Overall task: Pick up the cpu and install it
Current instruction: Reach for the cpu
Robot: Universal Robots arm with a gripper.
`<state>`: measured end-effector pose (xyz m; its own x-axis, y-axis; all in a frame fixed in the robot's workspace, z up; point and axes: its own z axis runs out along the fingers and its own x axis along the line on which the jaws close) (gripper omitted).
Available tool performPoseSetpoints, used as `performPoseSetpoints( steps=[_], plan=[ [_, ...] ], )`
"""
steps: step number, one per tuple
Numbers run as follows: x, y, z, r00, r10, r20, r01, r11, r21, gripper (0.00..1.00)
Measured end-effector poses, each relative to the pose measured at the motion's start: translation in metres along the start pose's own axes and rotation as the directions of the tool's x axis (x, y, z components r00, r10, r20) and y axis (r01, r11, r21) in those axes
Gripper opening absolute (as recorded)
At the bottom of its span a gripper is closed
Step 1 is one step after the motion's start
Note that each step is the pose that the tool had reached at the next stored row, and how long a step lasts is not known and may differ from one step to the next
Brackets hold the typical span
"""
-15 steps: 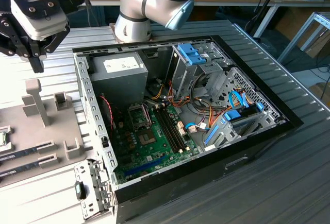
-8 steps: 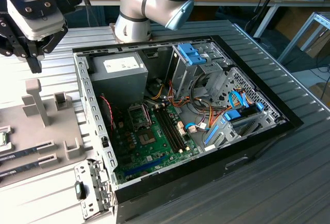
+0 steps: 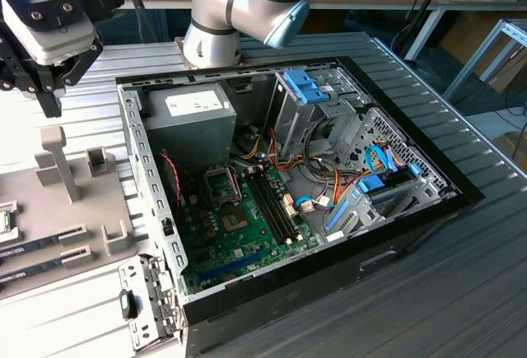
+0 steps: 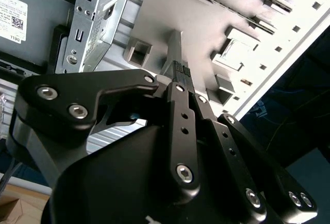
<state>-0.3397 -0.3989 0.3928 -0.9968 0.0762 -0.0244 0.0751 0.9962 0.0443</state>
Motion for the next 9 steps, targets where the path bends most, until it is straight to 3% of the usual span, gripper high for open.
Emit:
performPoseSetpoints(
  steps=[9],
  plan=[
    [0.0043, -0.0003, -0.0001, 1.0, 0.0, 0.0, 0.0, 1.0, 0.0, 0.11]
  ],
)
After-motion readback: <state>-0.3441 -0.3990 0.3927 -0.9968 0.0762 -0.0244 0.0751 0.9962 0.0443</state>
